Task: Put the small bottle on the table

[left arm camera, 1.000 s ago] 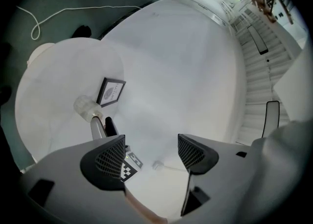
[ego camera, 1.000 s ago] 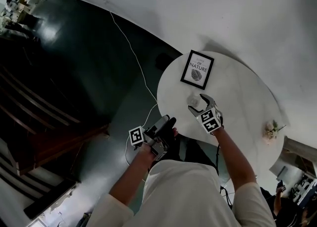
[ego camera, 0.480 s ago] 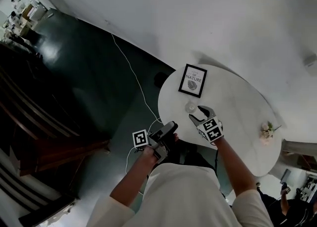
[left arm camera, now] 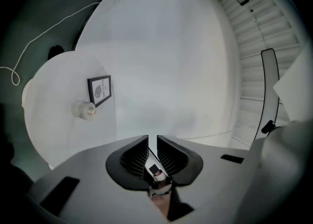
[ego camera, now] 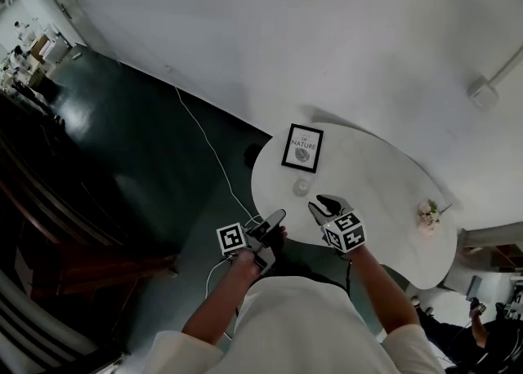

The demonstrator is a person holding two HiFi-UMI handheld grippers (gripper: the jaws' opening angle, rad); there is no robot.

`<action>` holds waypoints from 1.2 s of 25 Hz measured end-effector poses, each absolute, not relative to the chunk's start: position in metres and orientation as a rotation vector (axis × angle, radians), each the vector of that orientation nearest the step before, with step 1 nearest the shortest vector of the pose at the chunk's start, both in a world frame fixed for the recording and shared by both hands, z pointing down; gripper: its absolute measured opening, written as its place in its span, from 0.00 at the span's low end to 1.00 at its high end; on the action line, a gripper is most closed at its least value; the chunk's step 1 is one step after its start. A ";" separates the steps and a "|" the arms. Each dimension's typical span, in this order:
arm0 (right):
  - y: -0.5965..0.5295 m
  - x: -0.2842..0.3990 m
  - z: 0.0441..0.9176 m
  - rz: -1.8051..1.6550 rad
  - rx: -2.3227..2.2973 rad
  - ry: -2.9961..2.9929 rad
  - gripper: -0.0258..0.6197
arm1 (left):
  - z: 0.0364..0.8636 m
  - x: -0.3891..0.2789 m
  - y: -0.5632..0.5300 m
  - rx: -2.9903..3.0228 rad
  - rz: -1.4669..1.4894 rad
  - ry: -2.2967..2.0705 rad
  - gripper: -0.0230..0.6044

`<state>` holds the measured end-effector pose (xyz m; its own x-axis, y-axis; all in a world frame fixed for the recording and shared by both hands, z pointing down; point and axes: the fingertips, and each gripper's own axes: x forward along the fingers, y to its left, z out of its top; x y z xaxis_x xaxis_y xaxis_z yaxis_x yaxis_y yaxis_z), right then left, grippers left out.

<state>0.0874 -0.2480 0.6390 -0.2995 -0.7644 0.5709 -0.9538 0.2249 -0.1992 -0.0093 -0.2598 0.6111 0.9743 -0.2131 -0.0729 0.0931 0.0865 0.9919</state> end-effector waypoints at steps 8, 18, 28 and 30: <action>-0.201 0.092 0.596 0.699 1.643 -2.220 0.16 | 0.589 0.003 -0.229 1.616 -0.180 -0.148 0.05; -0.136 0.093 0.565 0.641 1.704 -2.294 0.06 | 0.565 -0.003 -0.175 1.936 -0.096 -0.247 0.04; -0.084 0.078 0.535 0.573 1.703 -2.386 0.06 | 0.530 -0.016 -0.122 2.300 0.027 -0.369 0.04; -0.077 0.074 0.532 0.564 1.700 -2.395 0.06 | 0.524 -0.019 -0.115 2.318 0.023 -0.380 0.04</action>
<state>0.0744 -0.0774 0.5323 -0.3458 -0.8769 0.3338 -0.9337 0.2866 -0.2145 -0.0193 -0.1152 0.5243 0.9554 -0.2645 0.1312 -0.2782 -0.6578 0.7000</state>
